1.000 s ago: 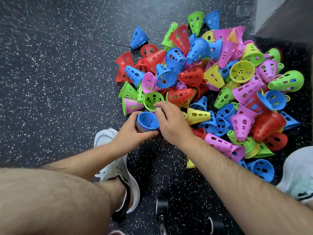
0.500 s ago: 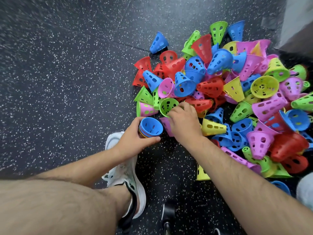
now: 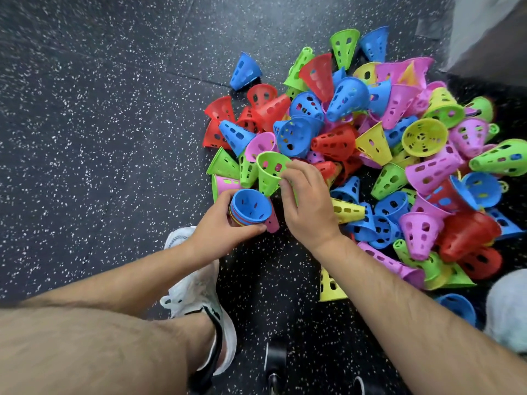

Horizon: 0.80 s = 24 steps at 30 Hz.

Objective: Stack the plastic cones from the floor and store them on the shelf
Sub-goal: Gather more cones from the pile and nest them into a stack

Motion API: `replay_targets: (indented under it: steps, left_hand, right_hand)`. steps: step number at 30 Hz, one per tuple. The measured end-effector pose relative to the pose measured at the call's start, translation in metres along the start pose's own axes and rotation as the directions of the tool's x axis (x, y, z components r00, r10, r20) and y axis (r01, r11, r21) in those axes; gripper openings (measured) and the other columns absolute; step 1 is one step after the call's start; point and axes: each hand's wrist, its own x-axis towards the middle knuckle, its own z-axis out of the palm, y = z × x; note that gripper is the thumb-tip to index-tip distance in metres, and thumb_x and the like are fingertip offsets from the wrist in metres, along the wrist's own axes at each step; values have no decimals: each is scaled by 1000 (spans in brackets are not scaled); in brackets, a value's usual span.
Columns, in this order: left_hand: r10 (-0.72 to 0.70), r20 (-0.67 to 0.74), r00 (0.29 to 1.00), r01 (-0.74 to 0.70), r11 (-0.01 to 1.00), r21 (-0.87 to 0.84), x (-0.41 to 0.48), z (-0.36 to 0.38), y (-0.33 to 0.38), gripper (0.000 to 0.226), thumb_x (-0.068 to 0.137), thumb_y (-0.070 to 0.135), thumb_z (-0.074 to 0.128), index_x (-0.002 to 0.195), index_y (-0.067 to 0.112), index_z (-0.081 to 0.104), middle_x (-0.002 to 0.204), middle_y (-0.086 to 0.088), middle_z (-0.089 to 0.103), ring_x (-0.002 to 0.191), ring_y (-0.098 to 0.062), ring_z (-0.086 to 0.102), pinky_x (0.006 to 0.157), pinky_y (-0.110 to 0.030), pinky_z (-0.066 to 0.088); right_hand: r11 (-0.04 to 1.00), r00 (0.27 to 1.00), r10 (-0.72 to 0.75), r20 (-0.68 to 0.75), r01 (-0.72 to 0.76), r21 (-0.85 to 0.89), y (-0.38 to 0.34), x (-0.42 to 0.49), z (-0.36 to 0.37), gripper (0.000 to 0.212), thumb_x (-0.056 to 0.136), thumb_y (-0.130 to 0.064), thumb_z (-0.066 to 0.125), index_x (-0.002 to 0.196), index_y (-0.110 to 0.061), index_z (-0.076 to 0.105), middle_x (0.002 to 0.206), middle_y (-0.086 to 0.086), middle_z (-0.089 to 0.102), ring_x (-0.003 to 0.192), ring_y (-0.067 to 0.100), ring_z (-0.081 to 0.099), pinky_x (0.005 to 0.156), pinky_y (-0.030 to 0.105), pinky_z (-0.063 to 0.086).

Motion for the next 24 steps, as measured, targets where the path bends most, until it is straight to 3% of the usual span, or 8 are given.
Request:
replay_targets:
  steps: [14,16,19,22,24]
  left_hand:
    - [69,38,997,-69,998,0,4,17,13,68,71,19,94,127,16,55,116,15,65,100,14,61,85,-3,40]
    - [75,31,997,-75,997,-10,4,18,15,69,71,20,94,128,16,55,117,13,67,101,11,62,88,-7,43]
    - [87,18,996,-86,995,-52,4,17,16,70,70,23,95,128,18,56,118,7,69,103,2,66,90,-13,48]
    - [90,-7,996,-90,995,-50,-1,12,15,69,70,23,96,127,19,57,117,8,69,101,3,66,87,-12,47]
    - [80,-21,997,-81,995,-59,-5,7,9,67,71,19,95,126,18,57,114,9,69,100,3,65,87,-10,46]
  right_hand:
    - [994,990,17,-143,-2,106,2,-14,-28,17,98,-5,57,109,5,65,122,20,58,118,34,57,102,50,46]
    - [991,996,-25,-87,36,130,-2,-13,-30,16,97,-5,59,108,4,66,122,18,59,117,32,57,101,47,46]
    - [974,987,-88,137,57,220,-10,-17,-31,20,94,-12,61,111,-1,66,122,12,60,118,23,58,102,39,46]
    - [967,943,25,332,-106,230,-14,-22,-27,34,95,-23,57,126,-12,59,125,0,60,118,11,57,103,32,46]
    - [955,922,131,366,-216,201,-14,-20,-23,35,98,-24,53,133,-17,55,128,-6,59,118,5,57,102,30,46]
